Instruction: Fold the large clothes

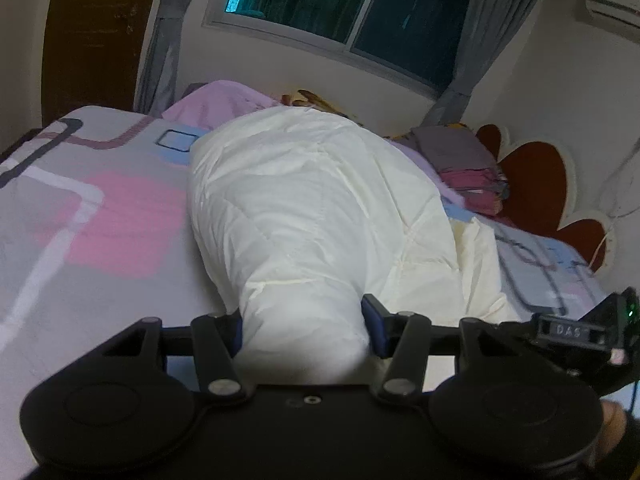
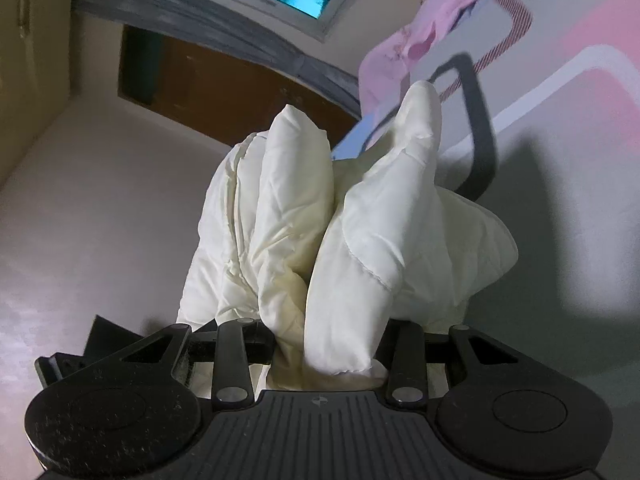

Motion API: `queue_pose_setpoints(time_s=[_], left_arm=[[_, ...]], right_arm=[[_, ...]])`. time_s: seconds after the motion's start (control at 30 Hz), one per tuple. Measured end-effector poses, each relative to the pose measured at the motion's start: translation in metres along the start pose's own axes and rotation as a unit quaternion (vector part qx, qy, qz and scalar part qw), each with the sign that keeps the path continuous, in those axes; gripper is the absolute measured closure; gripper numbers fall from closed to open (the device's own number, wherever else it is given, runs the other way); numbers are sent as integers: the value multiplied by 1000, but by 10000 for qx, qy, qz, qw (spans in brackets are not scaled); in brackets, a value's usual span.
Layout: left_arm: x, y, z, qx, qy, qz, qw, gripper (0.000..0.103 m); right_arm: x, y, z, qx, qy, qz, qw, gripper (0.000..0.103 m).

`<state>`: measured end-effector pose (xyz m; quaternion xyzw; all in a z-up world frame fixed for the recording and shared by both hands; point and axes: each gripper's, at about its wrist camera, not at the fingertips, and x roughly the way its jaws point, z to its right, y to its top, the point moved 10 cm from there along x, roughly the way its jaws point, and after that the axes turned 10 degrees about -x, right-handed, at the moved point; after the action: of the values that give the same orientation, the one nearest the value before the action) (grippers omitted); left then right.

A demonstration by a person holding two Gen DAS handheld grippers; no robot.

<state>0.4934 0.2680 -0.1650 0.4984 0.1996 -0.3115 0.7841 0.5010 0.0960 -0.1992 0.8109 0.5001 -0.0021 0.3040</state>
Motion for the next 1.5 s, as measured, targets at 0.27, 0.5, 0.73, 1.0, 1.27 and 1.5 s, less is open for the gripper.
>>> queue_pose_setpoints(time_s=[0.27, 0.5, 0.73, 1.0, 1.27, 1.5], left_arm=[[19, -23, -43, 563, 189, 28, 9982, 31], [8, -16, -47, 647, 371, 82, 9972, 24], [-42, -8, -34, 893, 321, 603, 9937, 26], [-7, -18, -13, 1333, 276, 481, 9895, 27], [6, -28, -7, 1643, 206, 668, 9839, 24], [-16, -20, -1, 1230, 401, 568, 9900, 21]], right_arm=[[5, -17, 61, 57, -938, -18, 9956, 41], [-18, -6, 33, -500, -1700, 91, 9841, 39], [-50, 7, -17, -1428, -2235, 784, 9610, 39], [15, 22, -62, -2584, -2540, 1006, 9266, 40], [54, 5, 34, -1984, -3337, 638, 9193, 49], [44, 7, 32, -1781, -3453, 422, 9205, 46]])
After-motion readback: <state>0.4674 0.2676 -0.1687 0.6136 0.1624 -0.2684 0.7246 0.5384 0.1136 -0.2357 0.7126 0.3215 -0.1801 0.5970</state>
